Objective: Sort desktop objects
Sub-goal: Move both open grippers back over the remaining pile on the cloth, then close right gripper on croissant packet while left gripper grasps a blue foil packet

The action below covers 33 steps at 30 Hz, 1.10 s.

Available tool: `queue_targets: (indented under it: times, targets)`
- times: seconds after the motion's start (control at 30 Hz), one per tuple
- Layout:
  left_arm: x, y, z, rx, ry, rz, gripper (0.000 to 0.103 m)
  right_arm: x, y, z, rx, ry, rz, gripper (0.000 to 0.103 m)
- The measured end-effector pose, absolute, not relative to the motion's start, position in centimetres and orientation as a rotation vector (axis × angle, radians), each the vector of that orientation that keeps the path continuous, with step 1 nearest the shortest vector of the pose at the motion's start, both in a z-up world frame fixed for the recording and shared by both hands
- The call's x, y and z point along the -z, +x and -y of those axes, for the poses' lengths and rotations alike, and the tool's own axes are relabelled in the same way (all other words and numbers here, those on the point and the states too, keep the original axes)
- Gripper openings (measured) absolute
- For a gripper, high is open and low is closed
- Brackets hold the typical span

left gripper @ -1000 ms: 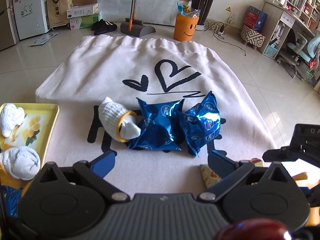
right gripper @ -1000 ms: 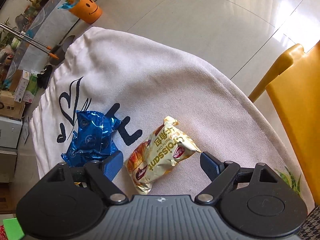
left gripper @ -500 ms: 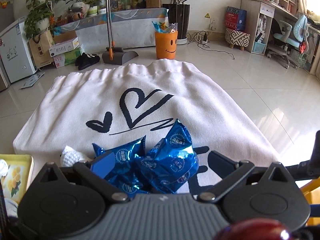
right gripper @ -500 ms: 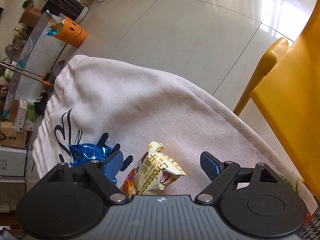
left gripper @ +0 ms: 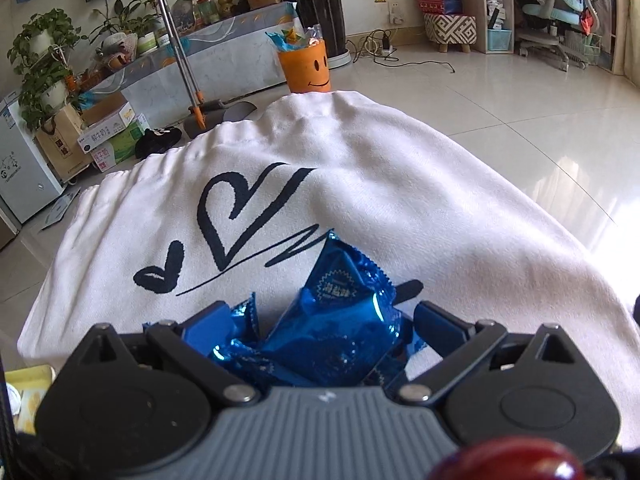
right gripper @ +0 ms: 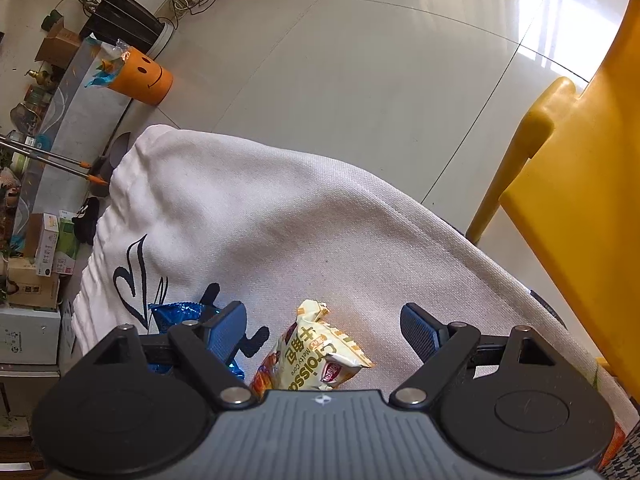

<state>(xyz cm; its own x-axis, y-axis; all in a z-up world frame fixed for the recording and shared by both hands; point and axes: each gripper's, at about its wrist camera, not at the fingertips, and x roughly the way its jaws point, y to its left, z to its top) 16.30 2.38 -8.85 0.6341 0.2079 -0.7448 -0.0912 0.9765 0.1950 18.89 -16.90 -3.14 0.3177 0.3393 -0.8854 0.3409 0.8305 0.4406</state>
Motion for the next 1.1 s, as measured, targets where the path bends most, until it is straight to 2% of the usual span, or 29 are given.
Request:
queue_targets:
  times: [0.33,0.77,1.1]
  targets:
    - [8.2,12.9,-4.9,-0.080,-0.057,-0.992,0.101,4.0,19.1,17.3,0.006,0.661,-1.310,0.085]
    - [9.6,6.8,-9.2,-0.189,-0.181,-1.118,0.101,6.5,18.3,14.7,-0.065,0.576,-1.432,0.085]
    - [9.2,5.1,-9.9,-0.159,-0.109,-1.125,0.102,7.3,17.9,12.6,-0.132,0.499,-1.457,0.085]
